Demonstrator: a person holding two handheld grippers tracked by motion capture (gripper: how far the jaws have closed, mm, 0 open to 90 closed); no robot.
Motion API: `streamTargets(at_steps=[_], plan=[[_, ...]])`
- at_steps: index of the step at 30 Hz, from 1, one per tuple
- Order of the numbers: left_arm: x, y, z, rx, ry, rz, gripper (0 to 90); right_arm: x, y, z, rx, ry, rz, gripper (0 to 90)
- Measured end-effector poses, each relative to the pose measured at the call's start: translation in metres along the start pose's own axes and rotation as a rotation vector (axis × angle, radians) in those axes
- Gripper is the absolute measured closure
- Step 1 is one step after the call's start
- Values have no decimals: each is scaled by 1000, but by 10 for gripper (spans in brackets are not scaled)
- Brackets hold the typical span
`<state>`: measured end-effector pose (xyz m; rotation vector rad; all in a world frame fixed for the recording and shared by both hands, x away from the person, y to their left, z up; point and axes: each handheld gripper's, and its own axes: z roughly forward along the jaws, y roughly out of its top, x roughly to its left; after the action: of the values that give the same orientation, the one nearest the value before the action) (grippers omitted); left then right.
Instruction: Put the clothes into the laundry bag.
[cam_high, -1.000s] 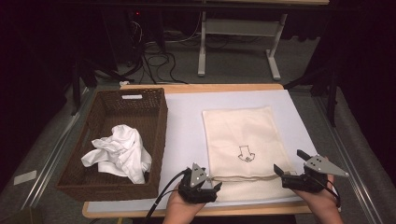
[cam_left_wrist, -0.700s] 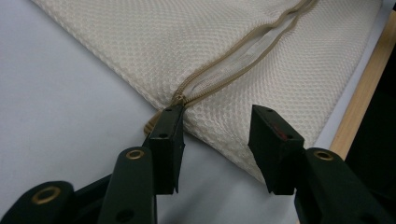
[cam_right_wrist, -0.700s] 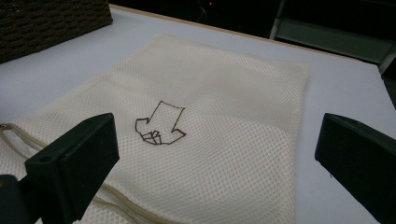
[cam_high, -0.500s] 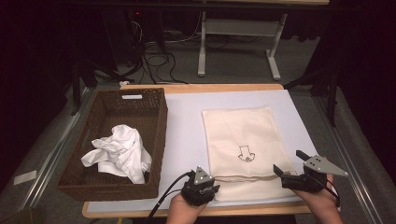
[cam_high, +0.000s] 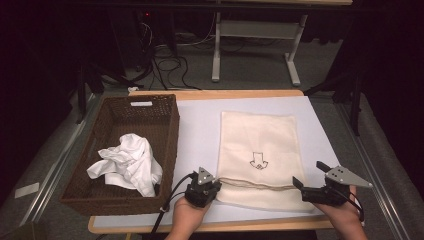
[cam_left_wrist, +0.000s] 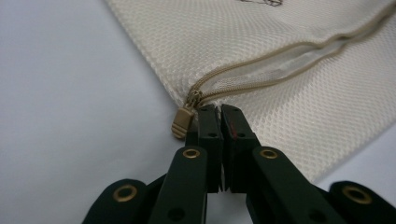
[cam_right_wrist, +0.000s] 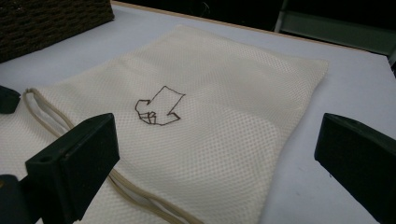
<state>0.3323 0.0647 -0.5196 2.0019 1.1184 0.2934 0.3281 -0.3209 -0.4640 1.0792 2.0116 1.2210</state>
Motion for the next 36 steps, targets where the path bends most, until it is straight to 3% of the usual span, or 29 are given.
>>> streamTargets(at_steps=[1,2,3,5,8,10,13,15,17,18,19,20,21,23,24,26,28,32,33,35,36], plan=[[2,1,-1,2,28,5,872,-1,0,0,1,1,4,6],[4,2,-3,0,98,24,870,-2,0,0,-3,0,-1,7],[5,2,-4,-1,101,21,867,-2,0,0,0,-2,8,8],[4,2,-4,-9,99,26,833,-4,-1,0,1,-5,7,11],[3,3,-6,-30,80,22,706,-7,-2,1,7,-6,16,20],[1,5,-13,-89,57,31,595,-11,-4,5,25,-18,15,37],[-1,4,-19,-131,24,42,475,-16,0,11,30,-25,27,187],[-2,4,-21,-148,18,46,440,-22,7,18,44,-27,36,266],[-1,3,-25,-154,12,44,413,-30,13,31,66,-37,43,384],[-1,3,-25,-154,12,44,413,-30,13,31,66,-37,43,384],[-1,3,-26,-149,19,40,410,-41,15,51,110,-56,58,495],[-1,2,-26,-144,21,43,410,-41,15,51,110,-56,58,495],[-2,1,-27,-146,14,47,392,-53,15,71,168,-58,99,530],[-4,1,-28,-162,2,50,377,-62,14,88,215,-79,130,528],[-4,1,-28,-162,2,50,370,-62,14,88,215,-79,130,528],[-5,2,-31,-176,1,57,364,-74,15,114,270,-112,171,460],[-5,2,-32,-172,3,54,363,-78,16,127,305,-132,165,443],[-6,0,-33,-172,1,52,352,-83,17,138,319,-146,186,459],[-7,0,-34,-180,-9,54,352,-84,17,143,334,-156,173,645],[-8,0,-34,-185,-13,51,354,-83,17,144,329,-142,170,693],[-8,0,-35,-189,-15,55,354,-81,19,145,334,-136,154,793]])
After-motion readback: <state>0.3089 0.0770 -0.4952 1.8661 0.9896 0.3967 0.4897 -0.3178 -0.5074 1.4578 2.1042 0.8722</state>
